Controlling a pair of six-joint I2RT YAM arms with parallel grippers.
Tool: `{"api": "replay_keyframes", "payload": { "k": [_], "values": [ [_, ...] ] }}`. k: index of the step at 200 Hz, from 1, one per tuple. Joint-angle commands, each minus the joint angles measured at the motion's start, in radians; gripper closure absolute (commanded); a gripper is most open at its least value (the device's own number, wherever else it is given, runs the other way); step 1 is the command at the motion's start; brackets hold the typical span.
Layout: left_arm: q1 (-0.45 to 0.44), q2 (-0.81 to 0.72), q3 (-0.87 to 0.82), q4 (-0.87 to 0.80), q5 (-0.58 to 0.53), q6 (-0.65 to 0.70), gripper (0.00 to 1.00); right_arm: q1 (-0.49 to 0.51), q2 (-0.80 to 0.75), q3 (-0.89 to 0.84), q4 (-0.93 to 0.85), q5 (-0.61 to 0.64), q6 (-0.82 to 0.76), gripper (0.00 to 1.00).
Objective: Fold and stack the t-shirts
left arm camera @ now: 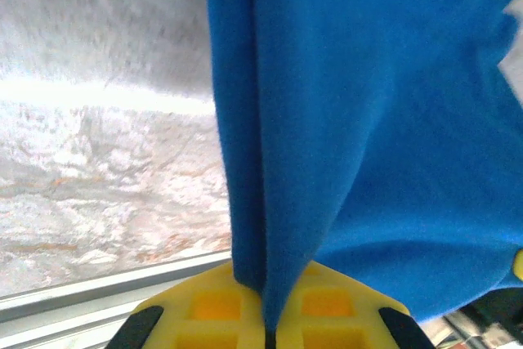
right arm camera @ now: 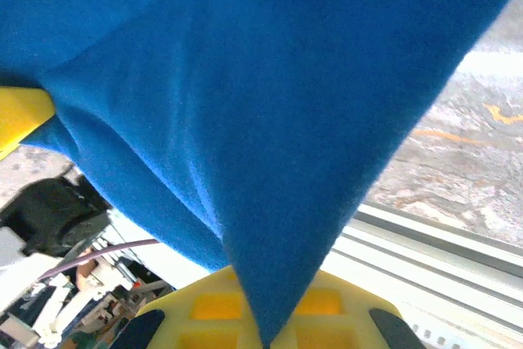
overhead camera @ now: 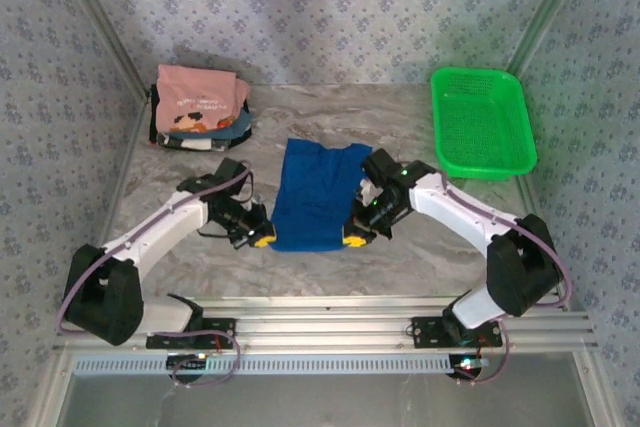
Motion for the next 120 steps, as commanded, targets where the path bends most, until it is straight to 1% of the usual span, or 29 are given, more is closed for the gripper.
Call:
{"api": "replay_keyframes", "payload": {
  "k": [1, 29, 47, 74, 95, 120],
  "values": [
    [0.052, 0.023, 0.09, -0.032, 0.024, 0.012, 1.0, -0.039, 0.047, 0.1, -0.103, -0.005, -0.072, 1.0],
    [0.1, 0.103, 0.182, 0.006, 0.069, 0.027, 1.0, -0.085, 0.112, 0.217, -0.124, -0.014, -0.101, 1.0],
    [0.112, 0.167, 0.267, 0.015, 0.083, 0.047, 1.0, -0.113, 0.159, 0.299, -0.158, -0.011, -0.159, 1.0],
    [0.128, 0.26, 0.395, 0.013, 0.097, 0.076, 1.0, -0.152, 0.217, 0.395, -0.187, -0.014, -0.193, 1.0],
    [0.138, 0.336, 0.491, 0.007, 0.106, 0.099, 1.0, -0.179, 0.261, 0.449, -0.211, -0.012, -0.219, 1.0],
    [0.141, 0.423, 0.599, -0.009, 0.106, 0.123, 1.0, -0.214, 0.294, 0.473, -0.207, -0.022, -0.231, 1.0]
  ]
}}
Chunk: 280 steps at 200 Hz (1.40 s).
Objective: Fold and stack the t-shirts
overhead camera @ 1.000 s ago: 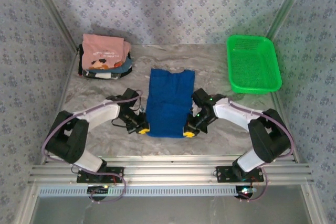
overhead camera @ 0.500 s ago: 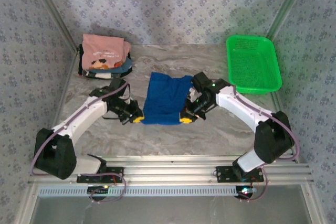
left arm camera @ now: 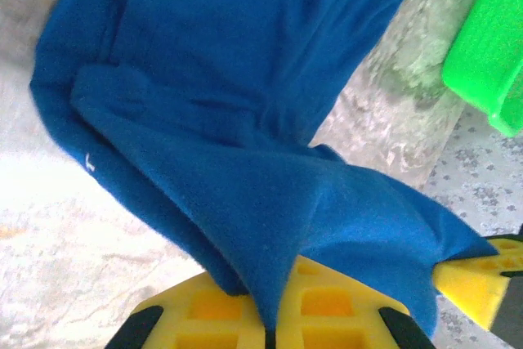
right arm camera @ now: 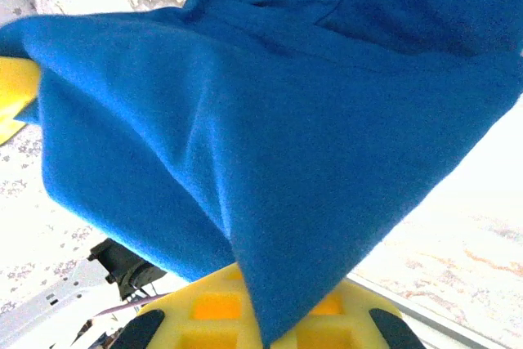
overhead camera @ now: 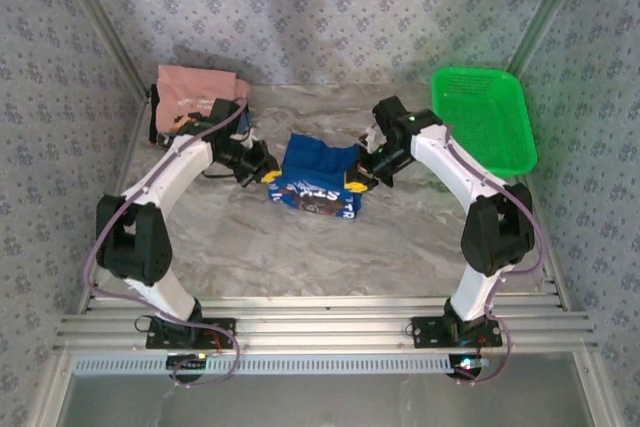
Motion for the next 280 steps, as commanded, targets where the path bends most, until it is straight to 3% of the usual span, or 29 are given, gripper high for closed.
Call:
{"api": "replay_keyframes", "payload": {
  "k": [1, 107, 235, 280],
  "values": [
    [0.01, 0.064, 0.101, -0.012, 0.021, 0.049, 1.0, -0.03, 0.038, 0.042, -0.057, -0.014, -0.047, 1.0],
    [0.01, 0.366, 0.463, -0.031, 0.039, 0.046, 1.0, -0.173, 0.188, 0.134, -0.048, -0.058, -0.103, 1.0],
    [0.006, 0.647, 0.825, -0.107, 0.034, 0.038, 0.98, -0.257, 0.341, 0.185, 0.017, -0.091, -0.101, 0.99],
    [0.007, 0.762, 0.96, -0.15, 0.037, 0.044, 0.96, -0.275, 0.407, 0.209, 0.05, -0.09, -0.087, 0.92]
  ]
}}
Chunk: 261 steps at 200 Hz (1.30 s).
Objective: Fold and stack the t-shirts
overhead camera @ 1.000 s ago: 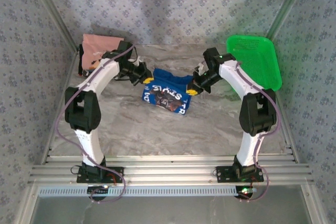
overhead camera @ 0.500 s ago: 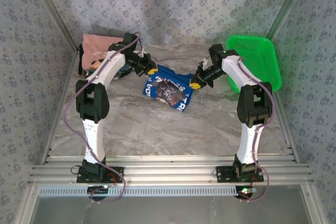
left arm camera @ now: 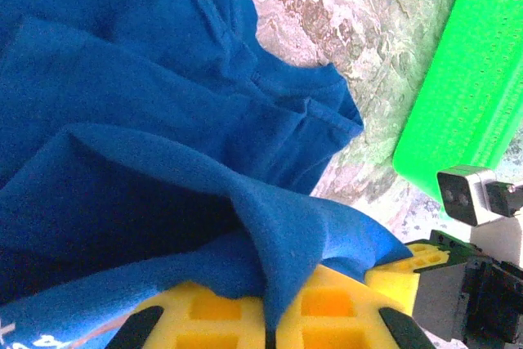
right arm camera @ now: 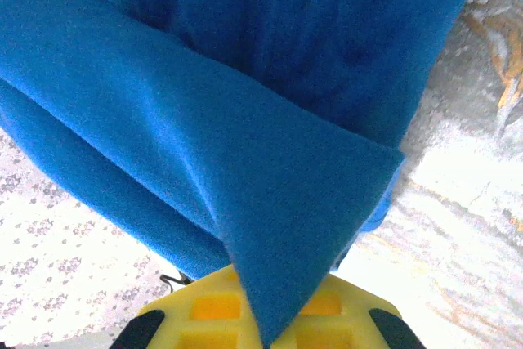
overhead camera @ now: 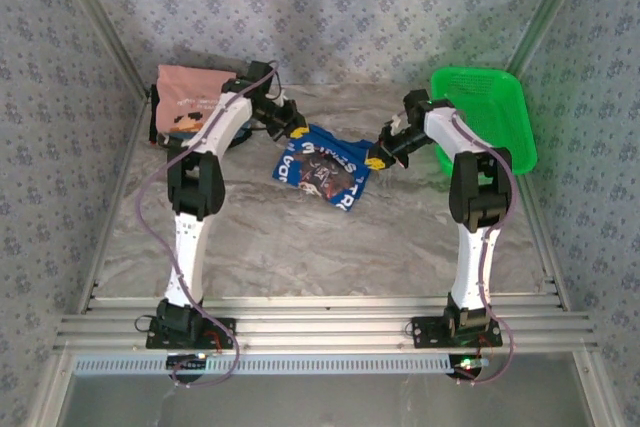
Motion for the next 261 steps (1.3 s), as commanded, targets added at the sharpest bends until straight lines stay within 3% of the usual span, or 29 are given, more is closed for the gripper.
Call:
{"api": "replay_keyframes", "payload": {
  "k": [1, 25, 43, 61, 102, 129, 150, 178, 204, 261],
  "values": [
    [0.021, 0.048, 0.088, -0.033, -0.023, 0.009, 0.96, -0.025, 0.049, 0.033, -0.024, 0.015, 0.011, 0.92],
    [0.027, 0.099, 0.147, -0.029, -0.015, -0.003, 0.86, -0.043, 0.097, 0.067, 0.002, 0.004, 0.038, 0.82],
    [0.038, 0.121, 0.188, -0.014, -0.034, -0.041, 0.57, -0.068, 0.118, 0.094, 0.044, 0.014, 0.069, 0.71],
    [0.047, 0.124, 0.246, 0.015, -0.039, -0.079, 0.43, -0.092, 0.091, 0.1, 0.125, 0.033, 0.121, 0.58],
    [0.062, 0.048, 0.346, -0.01, -0.085, -0.057, 0.36, -0.086, -0.058, 0.047, 0.237, 0.097, 0.15, 0.56],
    [0.061, -0.019, 0.307, -0.076, -0.122, 0.05, 0.37, -0.042, -0.136, -0.05, 0.255, 0.084, 0.146, 0.58],
    [0.053, -0.063, 0.192, -0.039, -0.107, 0.081, 0.43, 0.007, -0.17, -0.139, 0.309, 0.064, 0.166, 0.68],
    [0.02, -0.072, 0.079, 0.038, -0.076, 0.076, 0.7, 0.038, -0.151, -0.194, 0.396, 0.065, 0.236, 0.84],
    [-0.012, -0.022, 0.064, 0.082, -0.043, 0.053, 0.87, 0.048, -0.091, -0.173, 0.393, 0.067, 0.238, 0.88],
    [-0.02, 0.195, 0.265, 0.128, -0.045, -0.03, 0.88, 0.009, 0.053, -0.076, 0.401, 0.071, 0.229, 0.9]
  ]
}}
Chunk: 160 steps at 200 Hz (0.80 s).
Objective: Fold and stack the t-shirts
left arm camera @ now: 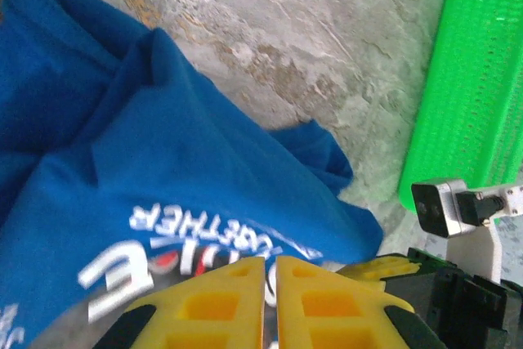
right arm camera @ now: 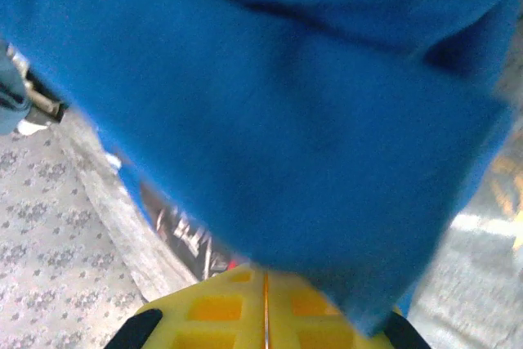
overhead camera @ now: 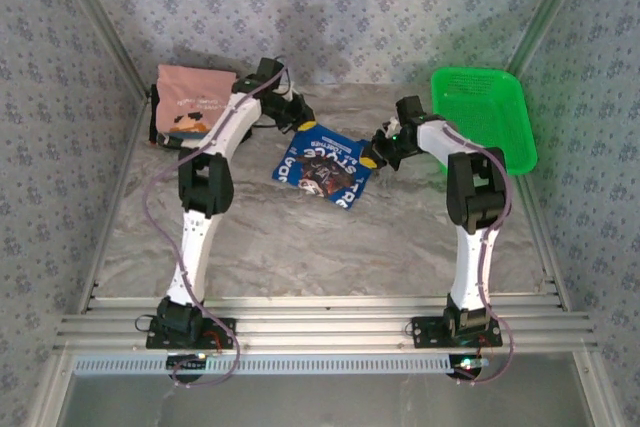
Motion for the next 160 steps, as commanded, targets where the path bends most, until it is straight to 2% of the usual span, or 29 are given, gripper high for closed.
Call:
{"api": "replay_keyframes", "payload": {
  "k": [1, 32, 56, 79, 97, 135, 160],
  "values": [
    [0.012, 0.087, 0.123, 0.044, 0.017, -0.049, 0.88, -0.024, 0.057, 0.08, 0.007, -0.002, 0.005, 0.9],
    [0.016, 0.202, 0.221, 0.108, 0.011, -0.146, 0.85, -0.049, 0.126, 0.16, -0.002, -0.01, 0.002, 0.89],
    [0.029, 0.261, 0.252, 0.103, -0.036, -0.183, 0.85, -0.063, 0.171, 0.211, -0.004, -0.019, 0.009, 0.86],
    [0.06, 0.272, 0.25, 0.056, -0.103, -0.187, 0.84, -0.068, 0.213, 0.258, -0.015, -0.016, 0.007, 0.83],
    [0.083, 0.259, 0.252, 0.077, -0.102, -0.196, 0.8, -0.075, 0.242, 0.286, -0.018, -0.009, 0.015, 0.81],
    [0.1, 0.175, 0.264, 0.128, -0.064, -0.183, 0.69, -0.084, 0.244, 0.358, -0.018, -0.008, 0.02, 0.72],
    [0.101, 0.071, 0.251, 0.023, -0.065, -0.059, 0.53, -0.083, 0.158, 0.359, -0.04, -0.002, -0.029, 0.57]
  ]
}}
